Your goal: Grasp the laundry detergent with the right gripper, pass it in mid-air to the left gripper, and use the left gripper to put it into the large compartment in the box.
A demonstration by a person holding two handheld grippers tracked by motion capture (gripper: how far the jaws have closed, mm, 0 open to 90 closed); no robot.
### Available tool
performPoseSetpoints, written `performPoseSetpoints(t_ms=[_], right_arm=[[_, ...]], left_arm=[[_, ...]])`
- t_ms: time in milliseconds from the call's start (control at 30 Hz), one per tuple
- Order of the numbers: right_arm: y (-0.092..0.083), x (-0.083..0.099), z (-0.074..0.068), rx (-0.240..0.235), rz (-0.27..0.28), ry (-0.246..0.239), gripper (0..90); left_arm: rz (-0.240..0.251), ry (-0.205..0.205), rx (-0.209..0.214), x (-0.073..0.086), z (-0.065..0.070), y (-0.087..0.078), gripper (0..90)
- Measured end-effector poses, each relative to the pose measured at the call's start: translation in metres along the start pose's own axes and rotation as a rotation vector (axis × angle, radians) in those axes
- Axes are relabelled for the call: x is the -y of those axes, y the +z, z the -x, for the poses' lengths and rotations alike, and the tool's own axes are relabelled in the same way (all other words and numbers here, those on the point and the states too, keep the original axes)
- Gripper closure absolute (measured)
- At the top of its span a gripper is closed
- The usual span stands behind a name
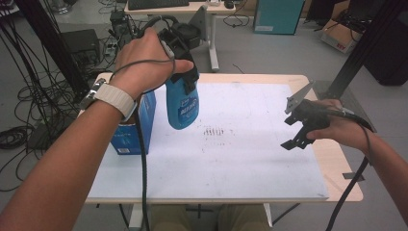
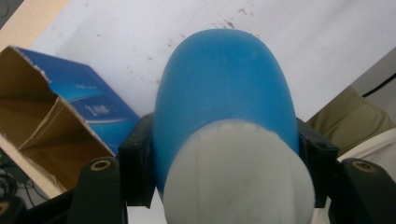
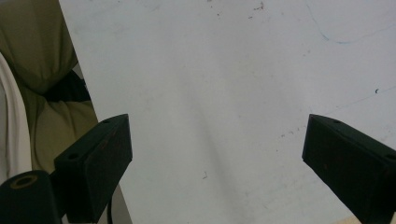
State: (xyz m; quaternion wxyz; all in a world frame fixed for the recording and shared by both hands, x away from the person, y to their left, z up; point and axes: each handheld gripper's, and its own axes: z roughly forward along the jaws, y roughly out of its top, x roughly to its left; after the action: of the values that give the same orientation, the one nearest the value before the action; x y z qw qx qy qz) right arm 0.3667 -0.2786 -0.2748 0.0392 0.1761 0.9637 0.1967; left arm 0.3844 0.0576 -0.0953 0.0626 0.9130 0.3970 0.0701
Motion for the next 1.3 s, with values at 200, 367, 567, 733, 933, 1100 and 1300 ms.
performPoseSetpoints(t_ms=[200,367,567,733,933,1100,1300], right_arm=[[-0.003,0.006,0.003,0.007,0.009,0.015,8.4],[-0.003,0.009,0.004,0.011,0.012,0.023,8.4],[-0.001,0.011,0.005,0.017,0.02,0.028,8.4],[-0.001,0.013,0.008,0.018,0.018,0.034,8.4],[0.0,0.014,0.01,0.018,0.012,0.04,8.4],[0.001,0.014,0.011,0.017,0.018,0.038,8.4],[0.005,0.017,0.014,0.011,0.013,0.047,8.4]], left_arm=[[0.001,-0.077,-0.026,-0.001,-0.01,-0.01,37.4],[0.0,-0.148,-0.044,0.0,-0.022,-0.014,37.4],[0.005,-0.229,-0.057,0.004,-0.035,-0.019,37.5],[0.029,-0.313,-0.069,0.008,-0.047,-0.024,37.5],[0.017,-0.366,-0.105,0.011,-0.064,-0.029,37.5],[0.036,-0.433,-0.108,0.016,-0.077,-0.03,37.5],[0.025,-0.481,-0.118,0.025,-0.095,-0.03,37.5]])
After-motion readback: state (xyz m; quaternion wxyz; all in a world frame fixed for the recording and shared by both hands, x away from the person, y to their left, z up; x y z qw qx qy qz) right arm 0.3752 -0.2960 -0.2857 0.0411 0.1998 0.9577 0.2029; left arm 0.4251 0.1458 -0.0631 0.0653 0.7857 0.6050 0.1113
